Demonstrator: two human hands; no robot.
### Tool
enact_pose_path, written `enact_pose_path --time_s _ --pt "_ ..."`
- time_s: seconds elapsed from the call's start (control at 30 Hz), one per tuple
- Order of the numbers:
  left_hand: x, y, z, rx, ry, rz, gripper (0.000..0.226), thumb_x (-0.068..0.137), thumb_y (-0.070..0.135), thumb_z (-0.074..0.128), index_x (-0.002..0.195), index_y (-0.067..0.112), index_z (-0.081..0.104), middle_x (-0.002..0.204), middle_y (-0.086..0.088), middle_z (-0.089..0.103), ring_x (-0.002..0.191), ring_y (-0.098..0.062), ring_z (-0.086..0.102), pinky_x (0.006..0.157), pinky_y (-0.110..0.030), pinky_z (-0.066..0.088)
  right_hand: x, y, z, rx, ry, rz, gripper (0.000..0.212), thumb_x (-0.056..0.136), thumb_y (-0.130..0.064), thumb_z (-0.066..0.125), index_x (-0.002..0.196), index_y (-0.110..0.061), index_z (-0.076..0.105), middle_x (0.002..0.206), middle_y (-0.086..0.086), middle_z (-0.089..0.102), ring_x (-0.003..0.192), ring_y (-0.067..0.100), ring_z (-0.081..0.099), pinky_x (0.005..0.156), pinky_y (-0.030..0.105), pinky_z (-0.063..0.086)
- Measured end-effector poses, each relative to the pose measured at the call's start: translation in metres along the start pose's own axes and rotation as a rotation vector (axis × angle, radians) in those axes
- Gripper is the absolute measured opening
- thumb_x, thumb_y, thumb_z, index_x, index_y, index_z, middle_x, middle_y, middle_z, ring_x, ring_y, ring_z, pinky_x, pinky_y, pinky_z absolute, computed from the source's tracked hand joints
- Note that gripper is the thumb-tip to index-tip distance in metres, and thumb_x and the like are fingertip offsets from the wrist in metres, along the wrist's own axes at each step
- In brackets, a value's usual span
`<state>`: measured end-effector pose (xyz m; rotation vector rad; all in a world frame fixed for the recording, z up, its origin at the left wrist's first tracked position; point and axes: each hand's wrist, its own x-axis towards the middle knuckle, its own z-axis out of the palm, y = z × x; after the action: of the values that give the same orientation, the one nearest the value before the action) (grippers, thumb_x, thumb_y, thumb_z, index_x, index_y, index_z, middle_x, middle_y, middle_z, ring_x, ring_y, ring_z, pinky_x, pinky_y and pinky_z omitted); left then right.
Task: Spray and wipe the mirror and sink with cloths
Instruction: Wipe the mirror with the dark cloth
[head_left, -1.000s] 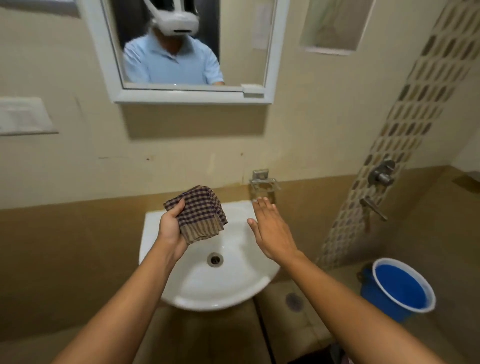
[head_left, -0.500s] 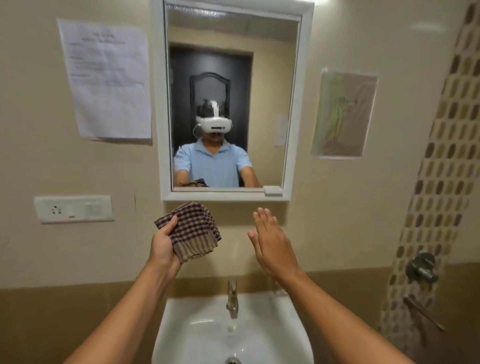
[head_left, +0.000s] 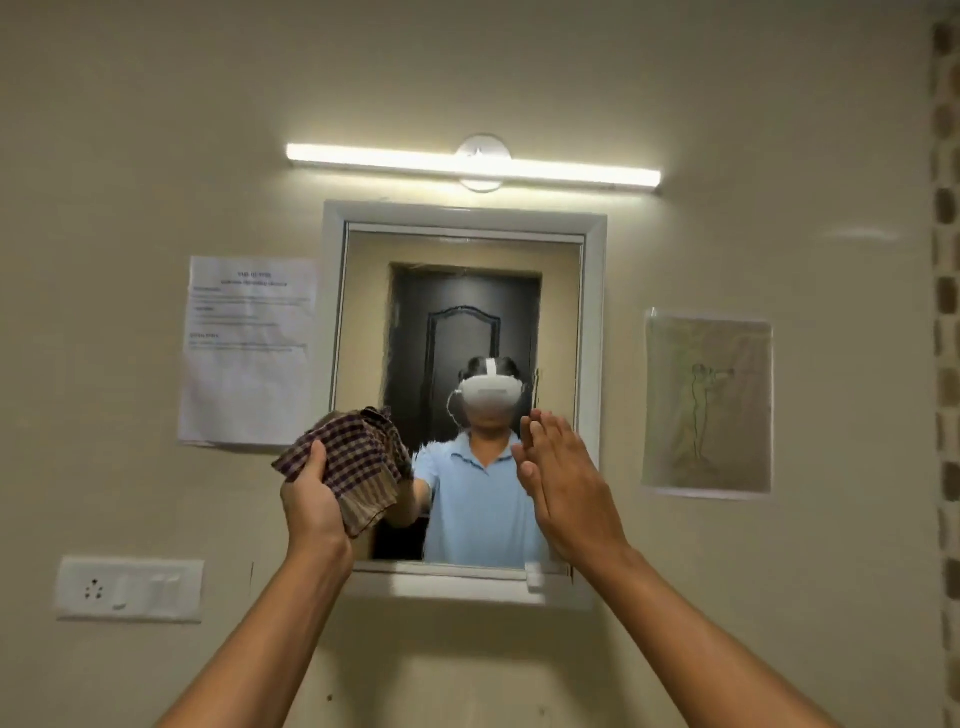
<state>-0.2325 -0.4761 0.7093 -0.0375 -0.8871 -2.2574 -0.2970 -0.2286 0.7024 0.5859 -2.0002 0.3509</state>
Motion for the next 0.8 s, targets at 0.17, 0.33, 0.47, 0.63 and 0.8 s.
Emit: enact_pose_path --time_s 0.17,0.33,0.47,0.63,0.8 --pt "0.019 0.014 0.043 -0.001 0.094 0.192 0.024 0.1 0.032 0.054 0.109 0.011 0.061 0.106 -0.007 0.068 0.099 -0.025 0.067 0.089 -0.044 0.057 0.049 0.028 -0.007 -0.021 0.071 -0.02 0.055 0.105 -0.035 0.035 0.154 -0.012 0.022 0.162 0.003 0.017 0.151 0.016 0.006 0.123 0.04 0.018" --pt "0.033 0.029 0.089 0.099 0.141 0.406 0.04 0.1 0.038 0.05 0.123 0.006 0.058 0.117 -0.012 0.066 0.109 -0.031 0.064 0.094 -0.043 0.055 0.09 0.044 -0.02 -0.098 0.158 -0.036 0.054 0.104 -0.026 0.042 0.151 -0.005 0.027 0.16 0.014 0.023 0.15 0.026 0.013 0.121 0.045 0.022" --pt "0.053 0.034 0.125 0.274 0.123 0.614 0.044 0.104 0.033 0.044 0.146 0.022 0.04 0.137 0.006 0.047 0.122 -0.01 0.049 0.079 -0.002 0.044 0.115 0.054 -0.025 -0.164 0.218 -0.025 0.057 0.103 -0.029 0.039 0.152 -0.005 0.023 0.16 0.015 0.019 0.15 0.027 0.012 0.121 0.044 0.019" --pt "0.109 0.036 0.147 0.752 0.044 0.913 0.058 0.099 0.044 0.041 0.152 0.046 0.018 0.165 -0.004 0.017 0.152 -0.029 0.015 0.118 -0.06 0.023 0.132 0.064 -0.019 -0.195 0.238 -0.019 0.059 0.104 -0.036 0.028 0.154 -0.008 0.017 0.162 0.012 0.012 0.151 0.024 0.005 0.122 0.04 0.016" --pt "0.131 0.027 0.155 1.239 0.092 0.969 0.075 0.1 0.045 0.036 0.158 0.016 -0.001 0.166 -0.006 -0.005 0.152 -0.02 -0.014 0.122 -0.048 -0.013 0.133 0.069 -0.011 -0.179 0.289 -0.037 0.061 0.101 -0.039 0.025 0.154 -0.009 0.02 0.162 0.01 0.014 0.151 0.022 0.006 0.119 0.041 0.024"
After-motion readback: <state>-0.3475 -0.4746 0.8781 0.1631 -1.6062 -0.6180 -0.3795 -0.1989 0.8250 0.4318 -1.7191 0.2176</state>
